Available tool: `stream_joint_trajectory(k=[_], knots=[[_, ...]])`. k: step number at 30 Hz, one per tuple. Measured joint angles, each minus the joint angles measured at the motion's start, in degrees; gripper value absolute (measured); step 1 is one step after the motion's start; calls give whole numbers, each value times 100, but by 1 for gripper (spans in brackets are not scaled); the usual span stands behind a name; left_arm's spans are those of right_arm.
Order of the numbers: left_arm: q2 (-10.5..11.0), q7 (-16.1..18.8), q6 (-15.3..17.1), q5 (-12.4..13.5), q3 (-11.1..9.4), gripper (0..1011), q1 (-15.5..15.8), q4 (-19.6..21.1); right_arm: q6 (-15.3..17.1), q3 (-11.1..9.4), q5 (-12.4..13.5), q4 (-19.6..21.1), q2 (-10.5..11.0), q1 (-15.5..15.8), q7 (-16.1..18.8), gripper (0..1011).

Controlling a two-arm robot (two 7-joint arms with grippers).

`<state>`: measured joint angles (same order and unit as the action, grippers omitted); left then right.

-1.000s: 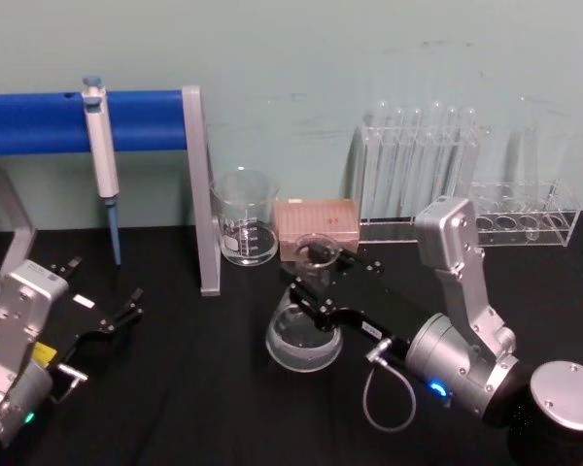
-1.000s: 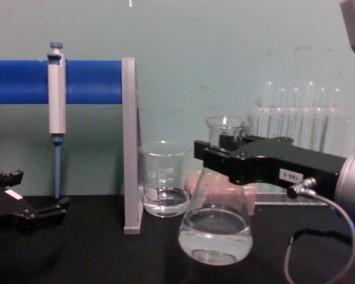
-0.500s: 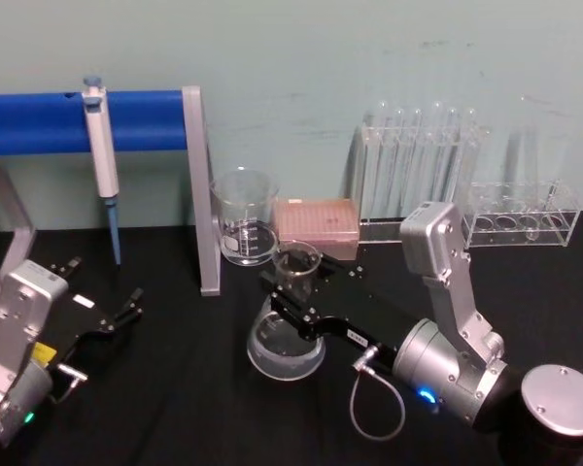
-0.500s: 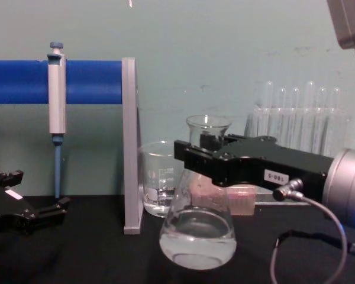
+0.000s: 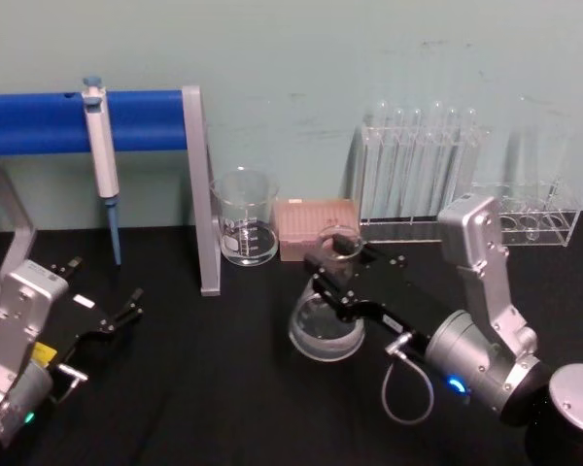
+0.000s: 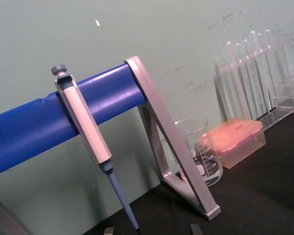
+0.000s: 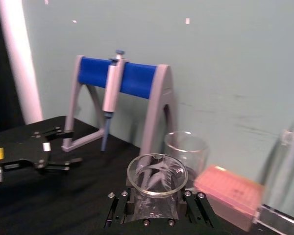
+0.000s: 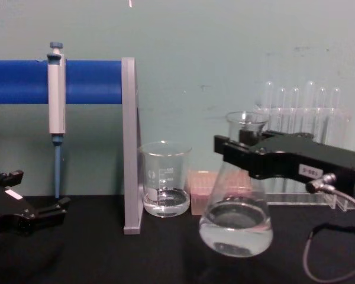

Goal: Grasp the erlenmeyer flask with one hand, shake it three times, then place it back.

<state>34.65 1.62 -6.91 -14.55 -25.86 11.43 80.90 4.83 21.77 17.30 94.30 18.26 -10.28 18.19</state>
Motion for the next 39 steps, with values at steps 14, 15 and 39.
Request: stream_joint_trajectory(k=[14, 15, 39], knots=[[0, 0, 0, 0, 0, 1001, 0, 0, 9, -467, -152, -24, 1, 127, -340, 451], [0, 0, 0, 0, 0, 1001, 0, 0, 13, -482, -160, -24, -1, 131, -352, 451], [0, 0, 0, 0, 0, 1001, 0, 0, 94, -987, -412, -35, -143, 292, -614, 451]])
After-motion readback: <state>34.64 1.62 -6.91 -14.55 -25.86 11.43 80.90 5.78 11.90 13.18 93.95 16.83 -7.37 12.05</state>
